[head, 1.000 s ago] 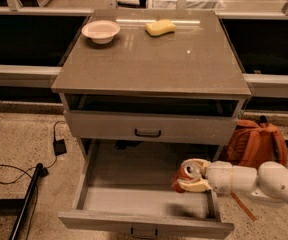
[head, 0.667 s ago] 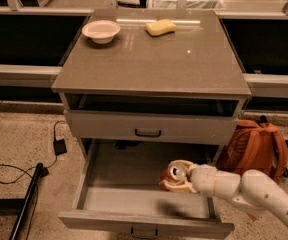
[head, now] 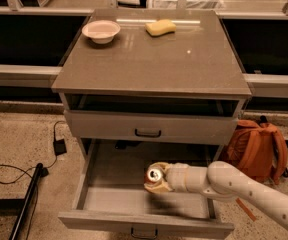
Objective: Place coke can into middle drawer
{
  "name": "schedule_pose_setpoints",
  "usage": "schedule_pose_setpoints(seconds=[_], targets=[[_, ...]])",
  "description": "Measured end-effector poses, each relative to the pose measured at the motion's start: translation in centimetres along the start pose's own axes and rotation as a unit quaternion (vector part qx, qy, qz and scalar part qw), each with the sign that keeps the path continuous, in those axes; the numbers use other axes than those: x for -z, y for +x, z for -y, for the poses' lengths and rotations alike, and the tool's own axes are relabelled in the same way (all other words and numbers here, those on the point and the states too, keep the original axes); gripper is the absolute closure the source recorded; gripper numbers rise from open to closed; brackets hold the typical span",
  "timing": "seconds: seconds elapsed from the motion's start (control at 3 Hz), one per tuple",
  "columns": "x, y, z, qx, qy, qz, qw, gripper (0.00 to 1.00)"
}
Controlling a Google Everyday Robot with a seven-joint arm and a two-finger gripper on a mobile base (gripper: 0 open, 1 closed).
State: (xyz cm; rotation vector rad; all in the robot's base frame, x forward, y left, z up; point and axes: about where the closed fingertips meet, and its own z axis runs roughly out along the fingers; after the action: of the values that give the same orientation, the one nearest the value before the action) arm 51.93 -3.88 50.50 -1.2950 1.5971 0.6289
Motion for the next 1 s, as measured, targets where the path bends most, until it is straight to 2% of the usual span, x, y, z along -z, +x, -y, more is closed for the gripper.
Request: schedule_pose_setpoints(seconds=[0.33, 0.67, 1.0], targets=[[-3.3, 2.7, 0.0, -0.03, -0.048, -0.035, 0.9978, 0.5], [-4.2, 4.7, 0.1, -0.053, -0.069, -0.018, 0.9961, 0.27], [-4.3, 4.8, 0.1, -0.055, -0.07, -0.015, 0.9959, 0.04]])
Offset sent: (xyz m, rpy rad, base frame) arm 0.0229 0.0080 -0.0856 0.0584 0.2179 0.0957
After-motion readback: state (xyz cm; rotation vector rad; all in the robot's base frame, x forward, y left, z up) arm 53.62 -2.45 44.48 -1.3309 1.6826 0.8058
